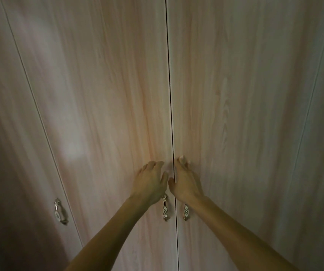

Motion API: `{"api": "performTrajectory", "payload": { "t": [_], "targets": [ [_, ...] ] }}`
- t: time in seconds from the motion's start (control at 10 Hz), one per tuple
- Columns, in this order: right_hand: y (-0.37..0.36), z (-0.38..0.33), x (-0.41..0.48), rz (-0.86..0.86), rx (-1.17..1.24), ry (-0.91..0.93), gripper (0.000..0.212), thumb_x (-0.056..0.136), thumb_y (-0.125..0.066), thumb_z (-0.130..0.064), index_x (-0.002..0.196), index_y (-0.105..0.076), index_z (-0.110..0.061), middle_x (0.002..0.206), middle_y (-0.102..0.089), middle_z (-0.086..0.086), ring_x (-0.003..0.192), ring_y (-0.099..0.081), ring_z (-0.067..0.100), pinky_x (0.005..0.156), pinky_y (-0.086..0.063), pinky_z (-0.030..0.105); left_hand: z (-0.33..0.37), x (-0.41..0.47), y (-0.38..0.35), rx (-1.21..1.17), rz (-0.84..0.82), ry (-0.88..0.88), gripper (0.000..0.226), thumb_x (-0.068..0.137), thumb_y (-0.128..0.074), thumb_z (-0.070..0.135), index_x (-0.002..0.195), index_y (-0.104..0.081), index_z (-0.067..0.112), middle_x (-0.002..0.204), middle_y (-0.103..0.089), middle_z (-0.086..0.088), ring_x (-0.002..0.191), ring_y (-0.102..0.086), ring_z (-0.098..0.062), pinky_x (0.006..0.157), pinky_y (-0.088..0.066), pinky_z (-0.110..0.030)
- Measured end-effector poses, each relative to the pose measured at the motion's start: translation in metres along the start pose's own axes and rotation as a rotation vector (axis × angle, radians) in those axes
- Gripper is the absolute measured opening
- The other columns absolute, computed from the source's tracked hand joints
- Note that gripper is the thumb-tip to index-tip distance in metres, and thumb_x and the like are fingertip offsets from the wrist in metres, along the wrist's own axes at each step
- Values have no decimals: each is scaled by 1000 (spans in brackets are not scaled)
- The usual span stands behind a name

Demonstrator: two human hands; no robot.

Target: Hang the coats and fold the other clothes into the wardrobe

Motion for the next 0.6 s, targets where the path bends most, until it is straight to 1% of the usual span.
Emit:
{"api": "performTrajectory", "payload": {
  "t": [0.1, 0.2, 0.3, 0.4, 0.5, 0.6],
  "targets": [
    [1, 1, 1, 7, -3, -16, 54, 92, -49, -35, 139, -31, -17, 154, -24, 3, 131, -40, 32, 91, -47, 38, -1, 1, -3, 12, -11, 4, 44, 98, -35, 38, 138, -42, 19, 140, -48, -2, 125, -46, -21, 105, -36, -35],
    [4, 0, -2, -5, 4, -15, 57, 92, -50, -32, 142, -28, -17, 157, -17, 3, 136, -34, 30, 96, -45, 37, -1, -2, -2, 15, -15, 4, 44, 99, -35, 38, 138, -42, 19, 140, -48, -2, 124, -46, -20, 105, -35, -34],
    [10, -3, -7, -23, 6, 13, 53, 90, -52, -31, 137, -30, -18, 156, -17, 3, 133, -37, 30, 96, -44, 37, 1, -9, 2, 6, -17, -2, 45, 99, -35, 39, 138, -42, 20, 139, -48, -2, 124, -47, -20, 104, -35, -33],
    [20, -4, -12, -33, 26, 10, 57, 91, -51, -28, 142, -29, -16, 157, -17, 5, 137, -32, 27, 106, -37, 38, -2, -18, 10, -11, -1, 5, 46, 99, -35, 41, 139, -42, 19, 139, -48, -2, 124, -48, -20, 103, -37, -33],
    [42, -19, -32, 30, 49, 48, 55, 93, -50, -24, 143, -34, -10, 152, -31, 9, 137, -33, 25, 109, -32, 35, -5, -41, 19, -62, -5, 10, 48, 98, -36, 43, 139, -42, 18, 140, -48, -3, 124, -48, -20, 103, -38, -33],
    [57, -27, -58, 128, 129, 47, 52, 93, -50, -24, 143, -37, -12, 146, -40, 8, 133, -40, 24, 109, -33, 36, -13, -61, 24, -94, -5, 4, 51, 97, -36, 47, 141, -39, 20, 143, -46, -1, 127, -46, -20, 104, -36, -31]
  ]
}}
Point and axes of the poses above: each hand's wrist, its own x-axis towards the middle knuckle, its own y-axis out of the back of the hand, z = x × y, the point moved 10 cm from there along x, towards the middle knuckle
